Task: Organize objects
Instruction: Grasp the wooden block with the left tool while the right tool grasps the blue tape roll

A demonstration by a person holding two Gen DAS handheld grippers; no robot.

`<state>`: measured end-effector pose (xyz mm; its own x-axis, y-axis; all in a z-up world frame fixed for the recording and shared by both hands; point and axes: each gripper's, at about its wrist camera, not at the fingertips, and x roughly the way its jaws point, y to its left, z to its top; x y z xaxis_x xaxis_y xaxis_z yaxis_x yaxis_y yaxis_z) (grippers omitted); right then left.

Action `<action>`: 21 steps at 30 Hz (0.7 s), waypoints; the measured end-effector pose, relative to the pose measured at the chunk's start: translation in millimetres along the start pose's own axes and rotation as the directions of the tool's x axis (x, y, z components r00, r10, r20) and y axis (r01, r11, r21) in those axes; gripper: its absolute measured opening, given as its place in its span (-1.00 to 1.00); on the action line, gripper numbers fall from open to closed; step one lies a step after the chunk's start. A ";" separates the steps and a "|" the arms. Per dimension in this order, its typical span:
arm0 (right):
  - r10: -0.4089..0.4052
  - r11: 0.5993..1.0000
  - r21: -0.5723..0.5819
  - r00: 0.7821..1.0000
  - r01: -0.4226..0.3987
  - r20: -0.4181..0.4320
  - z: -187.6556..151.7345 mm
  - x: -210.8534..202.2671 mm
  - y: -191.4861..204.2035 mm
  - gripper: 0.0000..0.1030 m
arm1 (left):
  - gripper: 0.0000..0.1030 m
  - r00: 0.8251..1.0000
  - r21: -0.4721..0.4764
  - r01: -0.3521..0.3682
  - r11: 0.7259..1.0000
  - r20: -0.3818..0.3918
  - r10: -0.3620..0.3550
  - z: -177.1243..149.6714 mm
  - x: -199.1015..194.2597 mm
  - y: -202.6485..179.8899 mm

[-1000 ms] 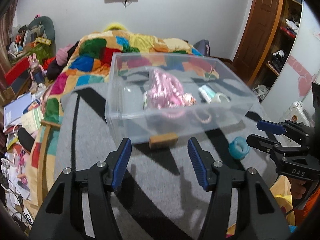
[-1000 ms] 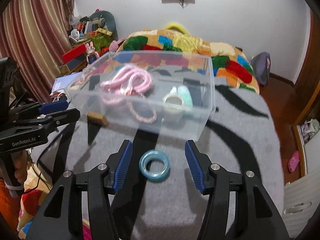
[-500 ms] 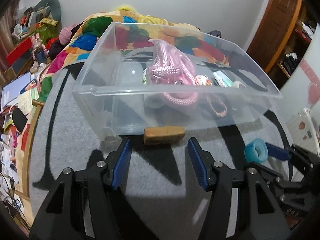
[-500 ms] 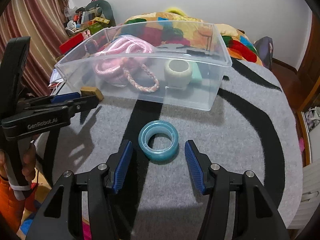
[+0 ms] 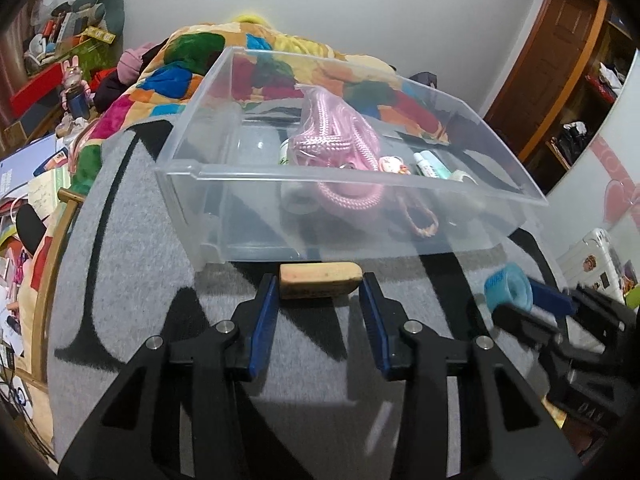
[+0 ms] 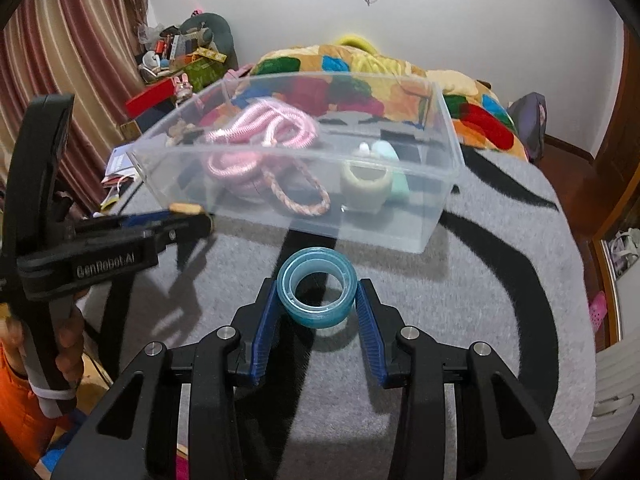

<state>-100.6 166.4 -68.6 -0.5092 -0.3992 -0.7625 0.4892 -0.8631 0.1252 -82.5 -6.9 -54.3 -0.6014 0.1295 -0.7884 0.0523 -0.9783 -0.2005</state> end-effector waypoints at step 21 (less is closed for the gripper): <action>-0.021 1.000 0.022 0.990 0.018 0.142 77.2 -11.0 -1.2 -0.30 | -0.20 0.988 0.098 0.017 0.995 0.150 -0.031 51.0 -48.5 -10.8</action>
<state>-150.2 148.0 -11.3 -0.6147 -0.4205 -0.6674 0.4638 -0.8770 0.1254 -94.6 -10.9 15.7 -0.7157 0.1344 -0.6853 -0.0359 -0.9871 -0.1561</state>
